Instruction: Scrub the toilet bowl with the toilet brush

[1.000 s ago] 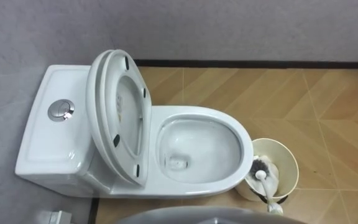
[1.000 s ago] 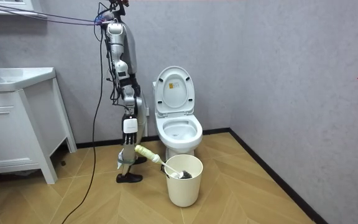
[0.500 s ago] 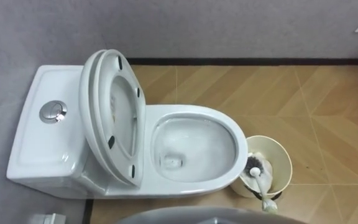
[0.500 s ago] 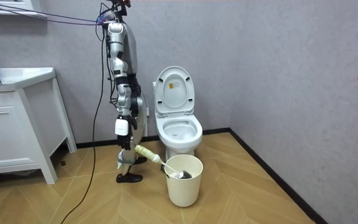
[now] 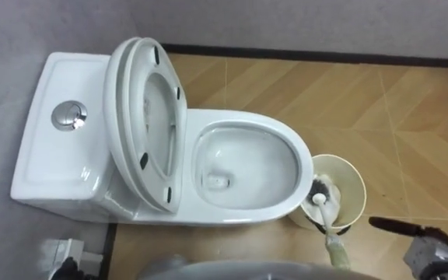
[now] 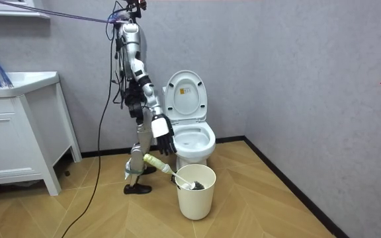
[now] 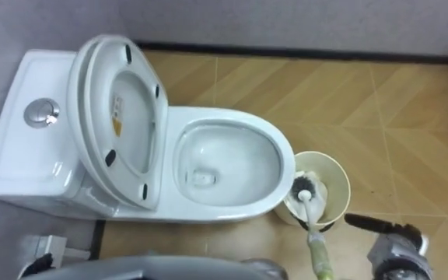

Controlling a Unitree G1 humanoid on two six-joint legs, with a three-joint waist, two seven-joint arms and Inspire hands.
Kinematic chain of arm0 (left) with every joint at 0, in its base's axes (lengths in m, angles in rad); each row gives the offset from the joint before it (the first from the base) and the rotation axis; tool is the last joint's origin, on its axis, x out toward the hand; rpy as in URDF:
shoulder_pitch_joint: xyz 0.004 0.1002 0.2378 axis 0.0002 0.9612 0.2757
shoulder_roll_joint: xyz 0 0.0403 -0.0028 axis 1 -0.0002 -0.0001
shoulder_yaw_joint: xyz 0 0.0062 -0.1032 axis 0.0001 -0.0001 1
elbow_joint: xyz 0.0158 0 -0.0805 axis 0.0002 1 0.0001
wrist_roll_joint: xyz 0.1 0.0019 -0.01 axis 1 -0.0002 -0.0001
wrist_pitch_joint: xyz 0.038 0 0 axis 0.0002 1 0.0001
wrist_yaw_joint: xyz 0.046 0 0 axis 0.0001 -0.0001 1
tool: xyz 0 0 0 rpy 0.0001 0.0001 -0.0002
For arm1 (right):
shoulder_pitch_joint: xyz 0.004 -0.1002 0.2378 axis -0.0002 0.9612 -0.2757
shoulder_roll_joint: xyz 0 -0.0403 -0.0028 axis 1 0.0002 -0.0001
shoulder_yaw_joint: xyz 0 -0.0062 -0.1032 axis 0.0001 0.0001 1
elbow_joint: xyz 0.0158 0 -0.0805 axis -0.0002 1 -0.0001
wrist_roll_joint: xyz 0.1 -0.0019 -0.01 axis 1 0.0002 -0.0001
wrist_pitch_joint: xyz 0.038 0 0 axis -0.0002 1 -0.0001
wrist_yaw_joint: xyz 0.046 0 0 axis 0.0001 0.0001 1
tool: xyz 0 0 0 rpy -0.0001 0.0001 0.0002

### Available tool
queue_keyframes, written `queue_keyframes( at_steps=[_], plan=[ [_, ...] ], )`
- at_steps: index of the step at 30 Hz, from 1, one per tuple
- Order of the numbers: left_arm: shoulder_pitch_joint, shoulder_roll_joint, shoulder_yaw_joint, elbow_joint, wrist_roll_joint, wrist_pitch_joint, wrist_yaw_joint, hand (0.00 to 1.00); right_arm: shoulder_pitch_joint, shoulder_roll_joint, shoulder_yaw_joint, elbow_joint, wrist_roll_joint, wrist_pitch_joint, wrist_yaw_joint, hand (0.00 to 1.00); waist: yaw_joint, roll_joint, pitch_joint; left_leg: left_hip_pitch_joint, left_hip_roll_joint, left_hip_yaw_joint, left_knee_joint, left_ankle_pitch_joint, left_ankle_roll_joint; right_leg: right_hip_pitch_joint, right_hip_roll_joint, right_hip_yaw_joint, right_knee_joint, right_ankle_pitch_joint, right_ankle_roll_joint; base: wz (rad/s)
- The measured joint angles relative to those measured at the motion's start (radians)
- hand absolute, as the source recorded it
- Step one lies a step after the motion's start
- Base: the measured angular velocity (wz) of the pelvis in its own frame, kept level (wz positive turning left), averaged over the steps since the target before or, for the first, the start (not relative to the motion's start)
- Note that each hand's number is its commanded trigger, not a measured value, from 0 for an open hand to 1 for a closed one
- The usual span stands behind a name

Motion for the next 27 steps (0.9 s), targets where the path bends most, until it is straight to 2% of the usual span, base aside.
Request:
queue_keyframes(
  at_steps=[3, 6, 9, 12, 15, 19, 21, 24, 27],
  plan=[
    [-0.054, 0.000, -0.046, 0.007, -0.019, -0.021, 0.016, 0.00, -0.042, -0.001, 0.052, 0.005, -0.020, -0.015, -0.015, 0.00, 0.008, 0.013, 0.0043, -0.093, 0.012, -0.018, 0.050, 0.004, 0.005, -0.077, 0.000, -0.017, 0.039, 0.001, -0.002, 0.14],
    [-0.106, 0.001, -0.090, 0.014, -0.049, -0.043, 0.039, 0.00, -0.078, -0.001, 0.108, 0.008, -0.014, -0.024, -0.034, 0.00, 0.035, 0.020, 0.0095, -0.179, 0.018, -0.024, 0.087, 0.009, 0.012, -0.166, -0.008, -0.030, 0.087, 0.001, -0.003, 0.04],
    [-0.180, 0.001, -0.158, 0.056, -0.086, -0.057, 0.058, 0.00, -0.131, -0.001, 0.164, 0.062, 0.008, -0.044, -0.047, 0.00, 0.050, 0.030, 0.0175, -0.265, 0.016, -0.042, 0.120, 0.015, 0.023, -0.247, -0.015, -0.063, 0.138, 0.000, -0.004, 0.13],
    [-0.239, -0.002, -0.195, 0.066, -0.129, -0.077, 0.078, 0.00, -0.192, 0.002, 0.166, 0.109, 0.021, -0.045, -0.046, 0.00, 0.059, 0.034, 0.0244, -0.345, 0.011, -0.046, 0.143, 0.030, 0.036, -0.335, -0.030, -0.074, 0.188, -0.001, -0.006, 0.09],
    [-0.273, -0.002, -0.253, 0.064, -0.159, -0.086, 0.105, 0.00, -0.239, -0.004, 0.198, 0.127, 0.022, -0.059, -0.051, 0.00, 0.061, 0.035, 0.0307, -0.407, -0.004, -0.046, 0.147, 0.054, 0.047, -0.418, -0.052, -0.075, 0.241, -0.003, -0.005, 0.03],
    [-0.325, 0.002, -0.324, 0.055, -0.177, -0.095, 0.112, 0.00, -0.273, -0.011, 0.246, 0.128, 0.056, -0.069, -0.057, 0.00, 0.082, 0.039, 0.0346, -0.515, -0.011, -0.045, 0.174, 0.073, 0.054, -0.541, -0.068, -0.074, 0.302, -0.004, -0.009, 0.00],
    [-0.344, 0.002, -0.335, 0.039, -0.187, -0.107, 0.120, 0.00, -0.282, -0.012, 0.269, 0.130, 0.062, -0.070, -0.057, 0.00, 0.084, 0.043, 0.0370, -0.555, -0.013, -0.046, 0.183, 0.082, 0.055, -0.585, -0.076, -0.075, 0.320, -0.005, -0.012, 0.06],
    [-0.352, 0.003, -0.363, 0.031, -0.221, -0.118, 0.138, 0.00, -0.289, -0.014, 0.293, 0.130, 0.094, -0.079, -0.062, 0.00, 0.086, 0.057, 0.0459, -0.594, -0.014, -0.046, 0.186, 0.095, 0.056, -0.628, -0.082, -0.073, 0.331, -0.003, -0.015, 0.00],
    [-0.356, 0.004, -0.370, 0.024, -0.273, -0.131, 0.155, 0.00, -0.291, -0.015, 0.323, 0.130, 0.133, -0.080, -0.074, 0.00, 0.091, 0.063, 0.0474, -0.634, -0.014, -0.045, 0.184, 0.107, 0.055, -0.673, -0.086, -0.074, 0.337, 0.000, -0.019, -0.04]
  ],
)
